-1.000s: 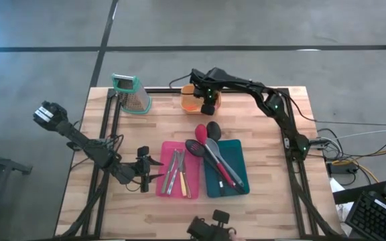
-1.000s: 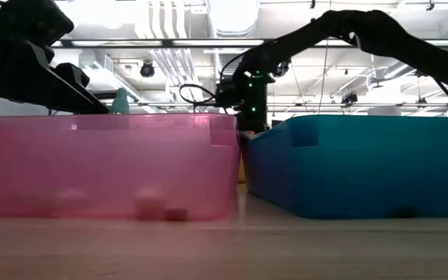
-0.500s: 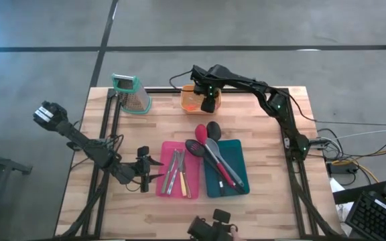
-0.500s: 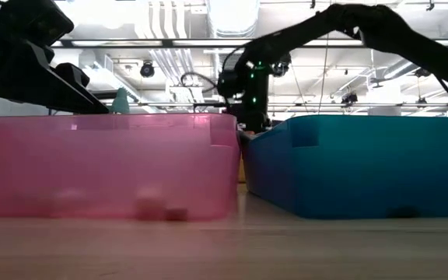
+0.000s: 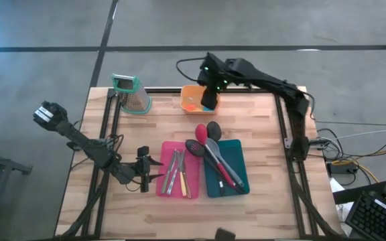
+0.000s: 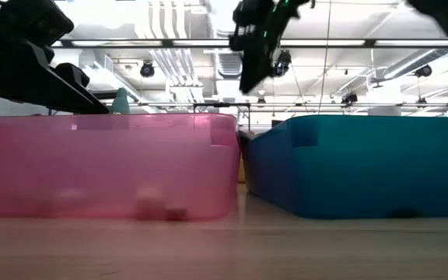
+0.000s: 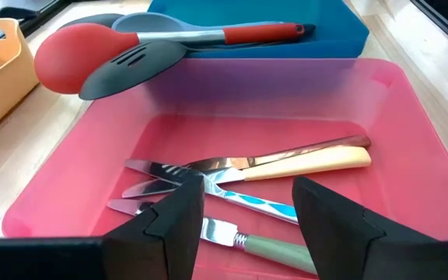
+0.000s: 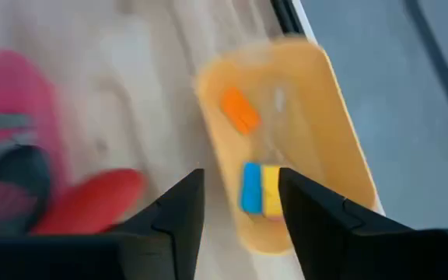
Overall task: Pick & Place Kitchen Items
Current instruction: Return to Home Position
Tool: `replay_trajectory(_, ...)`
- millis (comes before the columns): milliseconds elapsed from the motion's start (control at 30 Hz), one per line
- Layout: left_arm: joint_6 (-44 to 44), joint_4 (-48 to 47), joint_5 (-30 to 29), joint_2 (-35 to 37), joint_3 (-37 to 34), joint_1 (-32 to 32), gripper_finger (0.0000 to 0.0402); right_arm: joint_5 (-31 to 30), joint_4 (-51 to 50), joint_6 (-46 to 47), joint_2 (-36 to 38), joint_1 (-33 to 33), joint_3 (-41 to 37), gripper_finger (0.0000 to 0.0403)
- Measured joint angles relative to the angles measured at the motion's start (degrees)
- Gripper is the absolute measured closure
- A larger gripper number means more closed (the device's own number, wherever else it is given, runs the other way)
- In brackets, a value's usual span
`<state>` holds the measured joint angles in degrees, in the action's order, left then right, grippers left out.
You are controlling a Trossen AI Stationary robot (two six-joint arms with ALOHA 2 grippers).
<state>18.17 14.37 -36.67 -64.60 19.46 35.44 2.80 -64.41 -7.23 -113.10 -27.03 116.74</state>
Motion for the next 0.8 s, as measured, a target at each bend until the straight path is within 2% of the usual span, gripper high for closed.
replay_trajectory(133,0.0,-0.01,0.0,0.0,0.0,0.0,0.02,1.44,9.27,1.15,9.92,4.96,-10.44,0.0273)
replay_trajectory(533,0.0,-0.02,0.0,0.0,0.0,0.0,0.02,1.72,39.56,9.1,40.3,18.21,-50.78,0.0369)
replay_trajectory(800,0.0,-0.02,0.0,0.0,0.0,0.02,0.02,1.54,54.61,13.63,55.02,21.12,-71.75,0.0393)
